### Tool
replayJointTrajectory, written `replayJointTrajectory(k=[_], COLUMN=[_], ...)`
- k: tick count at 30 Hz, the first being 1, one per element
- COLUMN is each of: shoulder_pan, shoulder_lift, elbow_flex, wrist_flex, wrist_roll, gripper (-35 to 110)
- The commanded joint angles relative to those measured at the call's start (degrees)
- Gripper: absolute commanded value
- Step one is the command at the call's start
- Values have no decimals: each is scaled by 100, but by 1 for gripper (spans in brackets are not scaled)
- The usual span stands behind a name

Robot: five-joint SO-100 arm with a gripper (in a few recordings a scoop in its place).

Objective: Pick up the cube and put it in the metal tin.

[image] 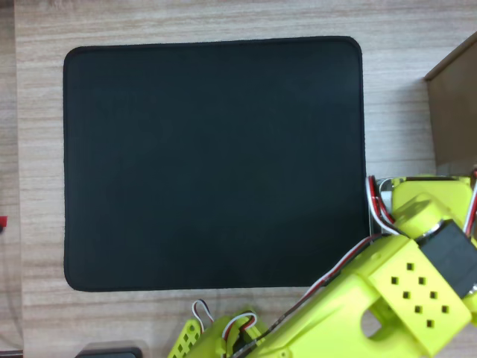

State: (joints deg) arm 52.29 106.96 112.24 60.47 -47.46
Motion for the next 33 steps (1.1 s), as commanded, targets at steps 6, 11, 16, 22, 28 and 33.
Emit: replayJointTrajectory(k=[6, 11, 16, 22, 28, 33], shoulder_pan=[-9, -97, -976, -2364, -4025, -4781], shoulder_lift=[281, 1107, 2584, 4184, 5977, 7901], elbow_flex=[211, 466, 1028, 1477, 2373, 3542], wrist_flex=[-88, -149, 167, 519, 510, 299], wrist_roll=[-53, 272, 1125, 2417, 3665, 3885], gripper=[23, 23, 22, 22, 22, 13])
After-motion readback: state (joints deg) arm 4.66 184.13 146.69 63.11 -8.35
